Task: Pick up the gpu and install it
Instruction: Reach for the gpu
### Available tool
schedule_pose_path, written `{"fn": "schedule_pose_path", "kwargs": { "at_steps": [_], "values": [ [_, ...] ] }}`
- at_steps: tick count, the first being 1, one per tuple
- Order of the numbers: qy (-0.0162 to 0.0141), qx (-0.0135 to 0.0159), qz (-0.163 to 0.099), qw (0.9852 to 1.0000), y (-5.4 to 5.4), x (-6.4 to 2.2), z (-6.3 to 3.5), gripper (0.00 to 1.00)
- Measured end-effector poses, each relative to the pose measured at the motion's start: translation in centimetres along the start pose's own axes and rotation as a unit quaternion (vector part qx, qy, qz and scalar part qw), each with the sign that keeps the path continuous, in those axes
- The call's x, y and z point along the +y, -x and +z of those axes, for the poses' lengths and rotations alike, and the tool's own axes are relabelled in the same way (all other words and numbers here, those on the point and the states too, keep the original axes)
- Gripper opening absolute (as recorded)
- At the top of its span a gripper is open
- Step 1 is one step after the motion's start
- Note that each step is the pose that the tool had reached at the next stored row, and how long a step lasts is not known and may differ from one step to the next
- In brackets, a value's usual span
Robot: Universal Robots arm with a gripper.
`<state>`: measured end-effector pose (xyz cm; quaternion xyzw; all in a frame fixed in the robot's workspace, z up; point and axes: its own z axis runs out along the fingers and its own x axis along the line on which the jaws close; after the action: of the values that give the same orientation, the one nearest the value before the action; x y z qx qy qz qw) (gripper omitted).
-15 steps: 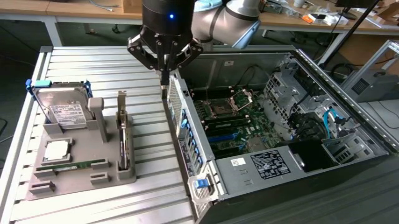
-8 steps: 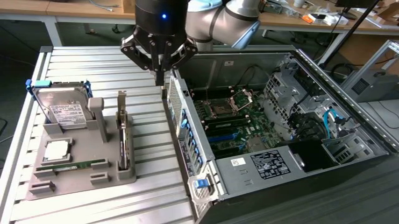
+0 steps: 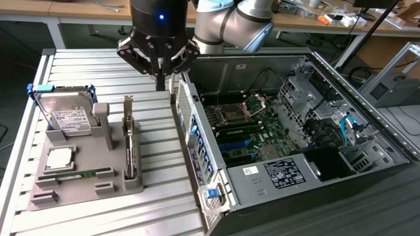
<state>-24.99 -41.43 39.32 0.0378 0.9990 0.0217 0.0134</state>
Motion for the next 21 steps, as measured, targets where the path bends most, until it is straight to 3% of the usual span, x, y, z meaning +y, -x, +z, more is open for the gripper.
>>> {"fn": "schedule_pose_path", "kwargs": {
  "at_steps": [21],
  "values": [
    [0.0,0.0,0.0,1.0,-3.0,-0.3,-0.07,0.11]
  ]
}}
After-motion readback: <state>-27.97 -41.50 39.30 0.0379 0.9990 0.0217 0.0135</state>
